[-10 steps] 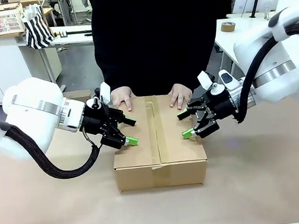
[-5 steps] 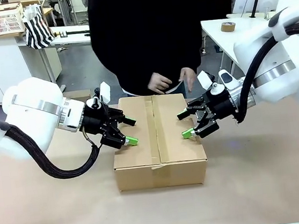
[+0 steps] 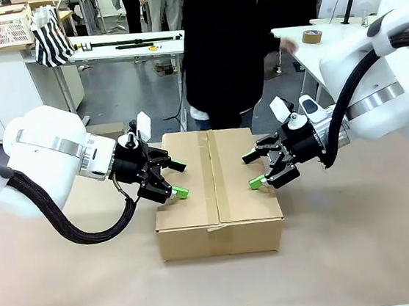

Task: Pack the gift set into the box.
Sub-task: Press and hold the closed box until the human finishes sealing it.

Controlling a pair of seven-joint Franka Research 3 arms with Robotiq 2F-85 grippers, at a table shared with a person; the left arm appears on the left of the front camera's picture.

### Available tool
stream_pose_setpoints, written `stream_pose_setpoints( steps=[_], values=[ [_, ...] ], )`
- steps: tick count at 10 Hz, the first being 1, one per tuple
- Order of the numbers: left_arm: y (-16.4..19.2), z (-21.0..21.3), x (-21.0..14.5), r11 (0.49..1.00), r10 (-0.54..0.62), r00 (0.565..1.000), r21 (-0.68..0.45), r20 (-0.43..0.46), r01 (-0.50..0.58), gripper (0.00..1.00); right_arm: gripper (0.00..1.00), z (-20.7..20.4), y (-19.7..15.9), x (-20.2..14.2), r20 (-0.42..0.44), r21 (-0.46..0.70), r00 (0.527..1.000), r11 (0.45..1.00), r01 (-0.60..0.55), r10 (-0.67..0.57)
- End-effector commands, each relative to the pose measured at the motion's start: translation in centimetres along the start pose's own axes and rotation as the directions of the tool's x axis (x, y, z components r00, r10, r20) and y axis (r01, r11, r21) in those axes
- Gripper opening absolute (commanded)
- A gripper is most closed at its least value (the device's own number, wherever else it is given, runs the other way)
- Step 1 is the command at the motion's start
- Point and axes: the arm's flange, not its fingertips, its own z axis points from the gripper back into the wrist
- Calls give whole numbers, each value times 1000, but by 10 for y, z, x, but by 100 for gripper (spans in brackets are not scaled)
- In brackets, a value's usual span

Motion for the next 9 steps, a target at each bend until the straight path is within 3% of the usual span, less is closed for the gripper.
stream_pose_setpoints(
  steps=[1,9],
  values=[
    [-1,0,-3,1000,-5,1000,7,7,5,100,100,-2,-1,1,-14,-9,1000,1000,-6,6],
    [-1,0,-3,1000,-5,1000,7,7,5,100,100,-2,-1,1,-14,-9,1000,1000,-6,6]
  ],
)
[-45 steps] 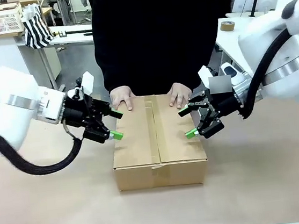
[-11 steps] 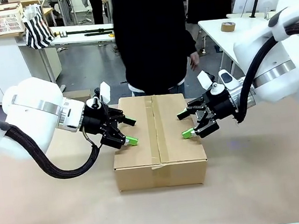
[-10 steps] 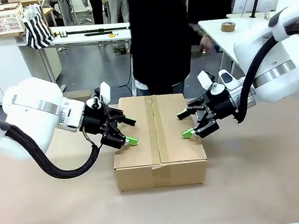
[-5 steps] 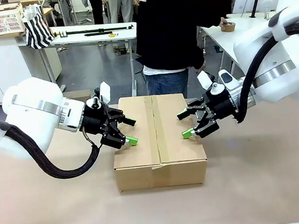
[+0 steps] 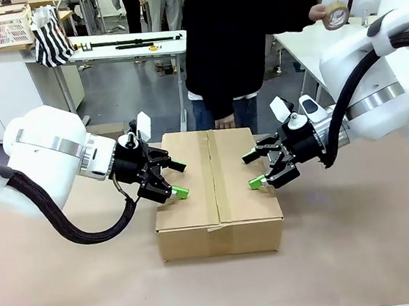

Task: Pack the gift set into the box.
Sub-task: Press and hold the closed box until the human finishes sealing it.

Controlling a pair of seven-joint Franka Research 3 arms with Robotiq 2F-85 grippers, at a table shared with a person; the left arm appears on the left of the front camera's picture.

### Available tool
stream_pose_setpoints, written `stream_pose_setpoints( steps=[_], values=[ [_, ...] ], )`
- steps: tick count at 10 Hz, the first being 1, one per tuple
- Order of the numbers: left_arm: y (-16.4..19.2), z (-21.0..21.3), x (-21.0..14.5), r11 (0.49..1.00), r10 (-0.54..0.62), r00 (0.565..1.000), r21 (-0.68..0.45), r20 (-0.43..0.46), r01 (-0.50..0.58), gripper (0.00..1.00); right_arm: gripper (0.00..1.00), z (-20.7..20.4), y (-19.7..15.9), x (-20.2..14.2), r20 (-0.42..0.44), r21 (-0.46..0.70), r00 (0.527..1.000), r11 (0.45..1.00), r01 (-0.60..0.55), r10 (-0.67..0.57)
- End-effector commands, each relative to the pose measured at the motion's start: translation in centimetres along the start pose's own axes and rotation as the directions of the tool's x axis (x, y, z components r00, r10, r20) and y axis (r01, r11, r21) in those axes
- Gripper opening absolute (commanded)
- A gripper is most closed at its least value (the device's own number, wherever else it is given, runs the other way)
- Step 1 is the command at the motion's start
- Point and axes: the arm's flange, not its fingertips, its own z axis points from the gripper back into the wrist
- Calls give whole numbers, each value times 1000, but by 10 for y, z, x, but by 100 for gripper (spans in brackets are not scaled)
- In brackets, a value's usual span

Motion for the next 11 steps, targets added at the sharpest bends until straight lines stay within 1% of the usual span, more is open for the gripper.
stream_pose_setpoints(
  steps=[1,11],
  values=[
    [-1,0,-3,1000,-5,1000,7,7,5,100,100,-2,-1,1,-14,-9,1000,1000,-6,6],
    [-1,0,-3,1000,-5,1000,7,7,5,100,100,-2,-1,1,-14,-9,1000,1000,-6,6]
  ],
)
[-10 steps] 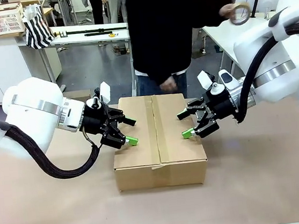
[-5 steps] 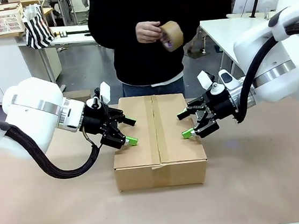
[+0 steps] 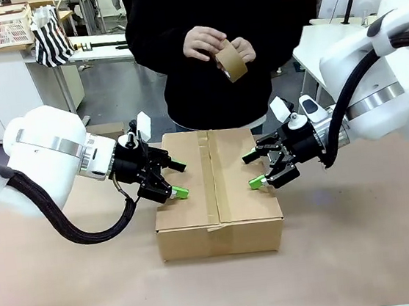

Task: Pack the gift set into the box.
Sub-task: Press and hold the closed box until the human finishes sealing it.

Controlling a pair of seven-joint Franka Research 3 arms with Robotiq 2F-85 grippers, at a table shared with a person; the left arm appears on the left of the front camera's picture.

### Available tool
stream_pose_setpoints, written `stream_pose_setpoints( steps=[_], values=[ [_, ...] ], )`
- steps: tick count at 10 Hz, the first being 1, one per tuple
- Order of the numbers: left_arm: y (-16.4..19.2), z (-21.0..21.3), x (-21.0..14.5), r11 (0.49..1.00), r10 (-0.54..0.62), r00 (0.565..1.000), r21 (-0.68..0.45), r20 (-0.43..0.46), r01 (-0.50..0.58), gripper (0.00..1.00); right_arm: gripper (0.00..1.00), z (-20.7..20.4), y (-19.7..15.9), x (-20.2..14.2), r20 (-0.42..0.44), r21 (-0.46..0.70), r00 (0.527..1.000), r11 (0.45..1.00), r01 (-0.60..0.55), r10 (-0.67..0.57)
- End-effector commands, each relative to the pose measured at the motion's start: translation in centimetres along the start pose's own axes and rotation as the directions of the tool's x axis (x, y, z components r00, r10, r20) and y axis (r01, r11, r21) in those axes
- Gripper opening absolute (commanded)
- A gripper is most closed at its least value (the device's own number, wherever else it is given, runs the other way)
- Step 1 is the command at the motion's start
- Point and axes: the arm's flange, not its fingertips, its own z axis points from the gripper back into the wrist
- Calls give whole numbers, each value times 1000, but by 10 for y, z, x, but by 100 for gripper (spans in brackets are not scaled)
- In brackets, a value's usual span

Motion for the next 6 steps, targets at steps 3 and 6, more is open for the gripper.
stream_pose_setpoints(
  steps=[3,6],
  values=[
    [-1,0,-3,1000,-5,1000,7,7,5,100,100,-2,-1,1,-14,-9,1000,1000,-6,6],
    [-1,0,-3,1000,-5,1000,7,7,5,100,100,-2,-1,1,-14,-9,1000,1000,-6,6]
  ],
)
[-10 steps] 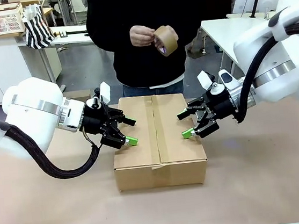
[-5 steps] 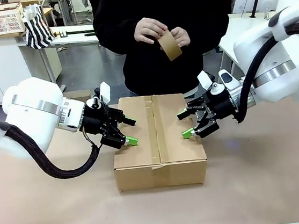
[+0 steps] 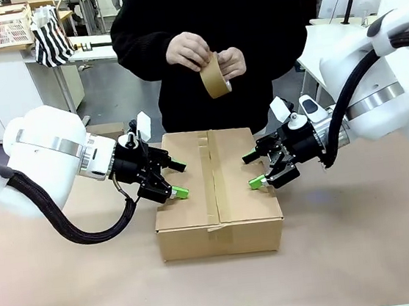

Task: Pack the gift set into the box.
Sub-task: Press and hold the closed box until the human finishes sealing it.

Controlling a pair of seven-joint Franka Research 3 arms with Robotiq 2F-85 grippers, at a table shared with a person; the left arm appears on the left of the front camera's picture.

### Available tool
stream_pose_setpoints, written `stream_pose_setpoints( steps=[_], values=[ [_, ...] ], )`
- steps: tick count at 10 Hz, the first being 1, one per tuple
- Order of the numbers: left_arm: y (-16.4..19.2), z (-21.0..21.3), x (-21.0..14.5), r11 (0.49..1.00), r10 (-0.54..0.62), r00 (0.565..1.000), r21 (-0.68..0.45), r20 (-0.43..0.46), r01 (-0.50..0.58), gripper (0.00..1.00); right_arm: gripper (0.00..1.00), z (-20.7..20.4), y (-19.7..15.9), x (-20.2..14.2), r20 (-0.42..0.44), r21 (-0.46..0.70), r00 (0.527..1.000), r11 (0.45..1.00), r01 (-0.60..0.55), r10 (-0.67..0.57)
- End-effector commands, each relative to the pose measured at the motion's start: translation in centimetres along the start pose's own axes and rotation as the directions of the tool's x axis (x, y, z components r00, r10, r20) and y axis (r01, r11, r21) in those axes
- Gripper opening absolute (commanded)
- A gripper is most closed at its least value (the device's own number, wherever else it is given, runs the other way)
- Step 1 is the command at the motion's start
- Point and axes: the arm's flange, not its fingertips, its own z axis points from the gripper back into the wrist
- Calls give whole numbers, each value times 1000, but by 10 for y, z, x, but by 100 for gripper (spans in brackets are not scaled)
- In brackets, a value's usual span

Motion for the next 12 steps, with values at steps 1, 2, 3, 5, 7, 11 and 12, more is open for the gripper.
stream_pose_setpoints(
  steps=[1,2,3,5,7,11,12],
  values=[
    [-1,0,-3,1000,-5,1000,7,7,5,100,100,-2,-1,1,-14,-9,1000,1000,-6,6],
    [-1,0,-3,1000,-5,1000,7,7,5,100,100,-2,-1,1,-14,-9,1000,1000,-6,6],
    [-1,0,-3,1000,-5,1000,7,7,5,100,100,-2,-1,1,-14,-9,1000,1000,-6,6],
    [-1,0,-3,1000,-5,1000,7,7,5,100,100,-2,-1,1,-14,-9,1000,1000,-6,6],
    [-1,0,-3,1000,-5,1000,7,7,5,100,100,-2,-1,1,-14,-9,1000,1000,-6,6],
    [-1,0,-3,1000,-5,1000,7,7,5,100,100,-2,-1,1,-14,-9,1000,1000,-6,6],
    [-1,0,-3,1000,-5,1000,7,7,5,100,100,-2,-1,1,-14,-9,1000,1000,-6,6]
  ],
)
